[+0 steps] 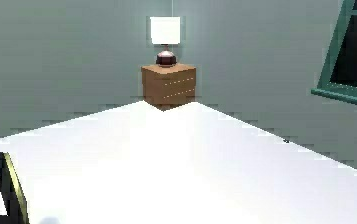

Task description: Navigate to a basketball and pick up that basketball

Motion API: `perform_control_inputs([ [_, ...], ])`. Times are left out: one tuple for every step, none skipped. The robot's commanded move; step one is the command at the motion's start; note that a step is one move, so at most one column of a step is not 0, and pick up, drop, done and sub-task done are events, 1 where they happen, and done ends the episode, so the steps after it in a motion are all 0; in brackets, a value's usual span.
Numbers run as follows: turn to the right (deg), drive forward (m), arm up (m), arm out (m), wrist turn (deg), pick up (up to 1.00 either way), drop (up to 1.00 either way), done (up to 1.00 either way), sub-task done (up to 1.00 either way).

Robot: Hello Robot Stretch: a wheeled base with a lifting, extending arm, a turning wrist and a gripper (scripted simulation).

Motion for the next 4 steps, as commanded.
perform_control_inputs([
  [0.0, 0.3, 0.0, 0.0, 0.0, 0.0, 0.0, 0.0, 0.0],
  [-45.0, 0.0, 0.0, 0.0, 0.0, 0.0, 0.0, 0.0, 0.0],
  [-45.0, 0.0, 0.0, 0.0, 0.0, 0.0, 0.0, 0.0, 0.0],
  [-45.0, 0.0, 0.0, 0.0, 0.0, 0.0, 0.0, 0.0, 0.0],
])
